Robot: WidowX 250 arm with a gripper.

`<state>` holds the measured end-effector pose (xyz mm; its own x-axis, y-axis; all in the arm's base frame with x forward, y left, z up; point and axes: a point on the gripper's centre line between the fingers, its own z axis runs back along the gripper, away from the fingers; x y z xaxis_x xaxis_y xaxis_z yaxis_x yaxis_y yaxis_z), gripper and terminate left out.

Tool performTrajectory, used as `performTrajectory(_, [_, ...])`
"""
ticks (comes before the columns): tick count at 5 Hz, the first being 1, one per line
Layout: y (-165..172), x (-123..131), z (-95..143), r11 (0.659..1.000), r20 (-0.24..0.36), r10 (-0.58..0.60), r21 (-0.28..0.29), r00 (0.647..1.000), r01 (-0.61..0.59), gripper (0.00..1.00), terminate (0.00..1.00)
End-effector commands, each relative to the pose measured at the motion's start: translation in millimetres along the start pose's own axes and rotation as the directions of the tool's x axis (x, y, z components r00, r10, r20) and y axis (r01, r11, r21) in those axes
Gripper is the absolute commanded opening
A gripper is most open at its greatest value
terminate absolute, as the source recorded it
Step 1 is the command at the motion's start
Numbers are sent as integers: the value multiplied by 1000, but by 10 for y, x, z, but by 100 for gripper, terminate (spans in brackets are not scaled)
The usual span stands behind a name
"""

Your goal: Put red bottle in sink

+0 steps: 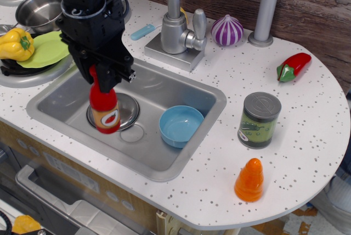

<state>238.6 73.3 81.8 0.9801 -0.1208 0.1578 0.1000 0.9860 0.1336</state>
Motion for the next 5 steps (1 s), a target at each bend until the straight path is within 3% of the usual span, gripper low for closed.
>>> performTrajectory(1, [220, 103, -238, 1000, -104, -26, 2, 994, 26, 0, 0])
performTrajectory(2, [323, 81, -510, 1000, -175, -22, 0, 984, 22, 0, 0])
performTrajectory(3, [400, 118, -750, 998, -117, -19, -64, 993, 12, 0, 0])
performTrajectory(4, [400, 118, -750, 998, -117, -19, -64, 993, 12, 100, 0])
performTrajectory(5, [400, 118, -750, 998, -117, -19, -64, 993, 12, 100, 0])
